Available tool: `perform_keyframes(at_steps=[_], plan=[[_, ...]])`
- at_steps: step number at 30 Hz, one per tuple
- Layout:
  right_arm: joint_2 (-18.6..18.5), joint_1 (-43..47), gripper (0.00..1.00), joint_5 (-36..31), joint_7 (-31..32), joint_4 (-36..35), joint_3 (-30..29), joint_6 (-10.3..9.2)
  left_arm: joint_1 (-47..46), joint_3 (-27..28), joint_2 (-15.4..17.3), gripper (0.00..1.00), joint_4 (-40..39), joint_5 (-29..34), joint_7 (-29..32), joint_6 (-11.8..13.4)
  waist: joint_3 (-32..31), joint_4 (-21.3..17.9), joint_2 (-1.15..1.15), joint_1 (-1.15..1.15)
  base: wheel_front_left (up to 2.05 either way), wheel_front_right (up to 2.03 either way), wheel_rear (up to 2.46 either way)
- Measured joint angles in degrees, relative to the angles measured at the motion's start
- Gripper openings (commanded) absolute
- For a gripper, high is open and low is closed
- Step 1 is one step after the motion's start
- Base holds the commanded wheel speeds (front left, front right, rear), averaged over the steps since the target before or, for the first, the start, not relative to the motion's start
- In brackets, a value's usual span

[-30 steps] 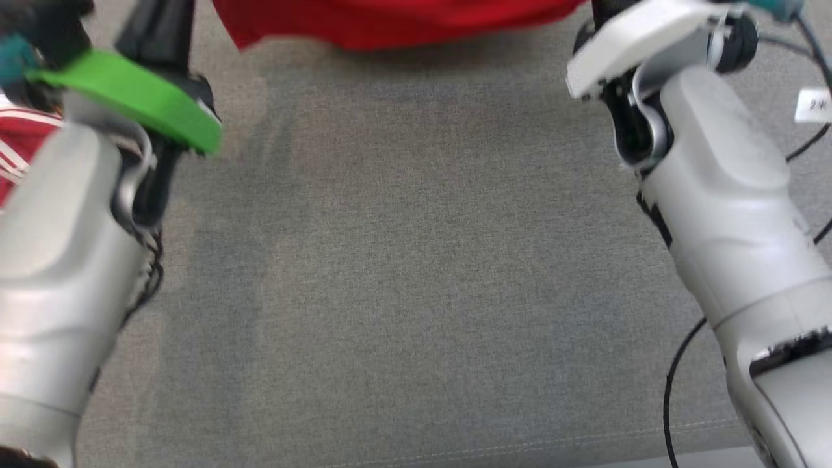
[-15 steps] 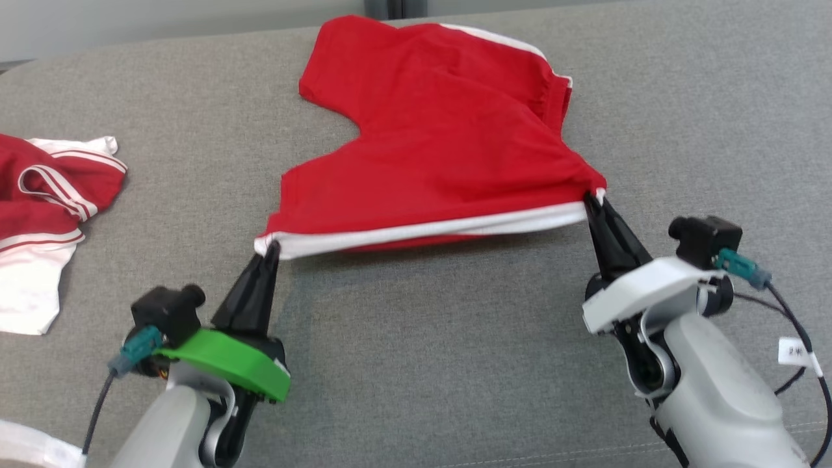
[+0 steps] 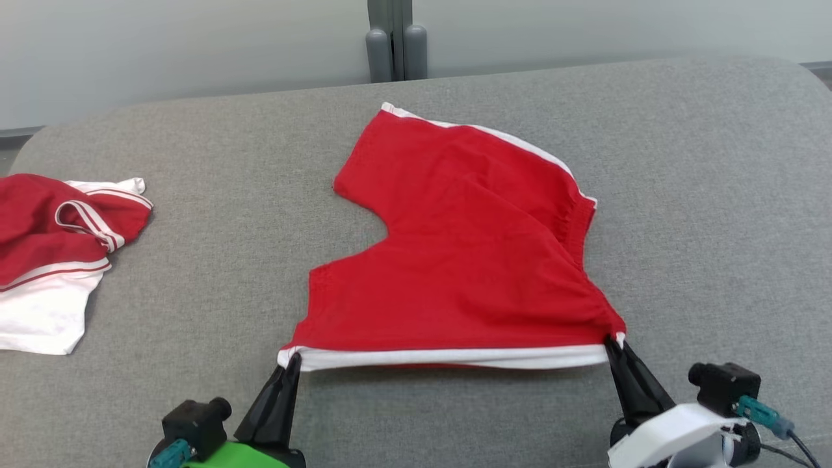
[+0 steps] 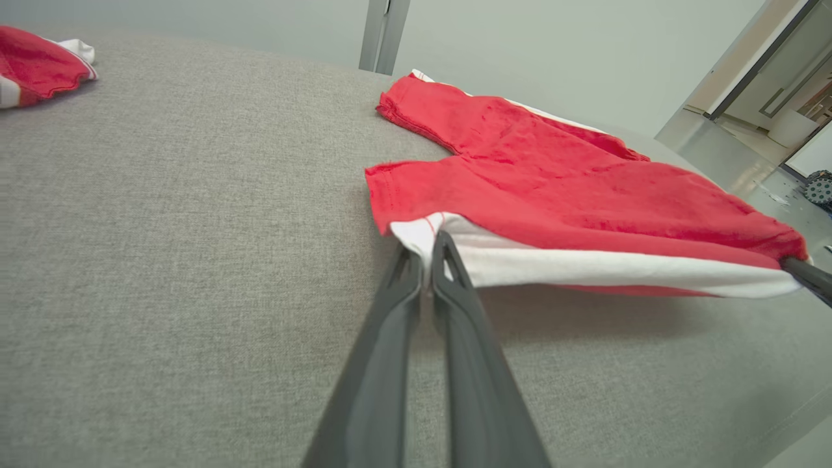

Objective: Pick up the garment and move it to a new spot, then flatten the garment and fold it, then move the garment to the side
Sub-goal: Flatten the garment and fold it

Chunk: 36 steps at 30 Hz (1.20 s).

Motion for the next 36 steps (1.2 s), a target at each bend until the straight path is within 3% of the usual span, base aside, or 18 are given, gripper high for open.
perform_keyframes(at_steps=[5, 11, 20, 26, 36], plan=[[1.9, 5.3, 0.0, -2.2, 3.0, -5.5, -2.5, -0.01, 2.0, -0.6, 0.8, 0.0, -1.7, 0.5, 0.1, 0.5, -0.8, -0.1, 0.0, 0.0, 0.0, 0.0, 0.0], [3.2, 4.7, 0.0, -3.9, 5.0, -9.2, -3.0, -0.01, -1.5, -1.4, 2.9, 0.0, -2.5, 2.7, 1.3, -0.1, -0.2, -1.1, 0.0, 0.0, 0.0, 0.0, 0.0], [4.2, -6.1, 0.0, -5.1, 6.6, -9.3, -2.8, -0.01, -20.5, -2.9, 8.7, 0.0, -1.8, 6.6, 6.1, -3.5, 3.6, -3.1, 0.0, 0.0, 0.0, 0.0, 0.0], [5.0, -15.1, 0.0, -3.9, 6.0, -5.9, -1.9, -0.01, -35.0, -6.0, 13.3, 0.0, 1.7, 5.9, 10.5, -4.4, 7.6, -5.5, 0.0, 0.0, 0.0, 0.0, 0.0], [5.1, -27.8, 0.0, 0.9, 0.5, 3.9, 1.9, -0.01, -55.3, -20.0, 18.3, 0.0, 11.3, -1.2, 13.2, -4.5, 15.8, -10.5, 0.0, 0.01, 0.0, 0.0, 0.0]])
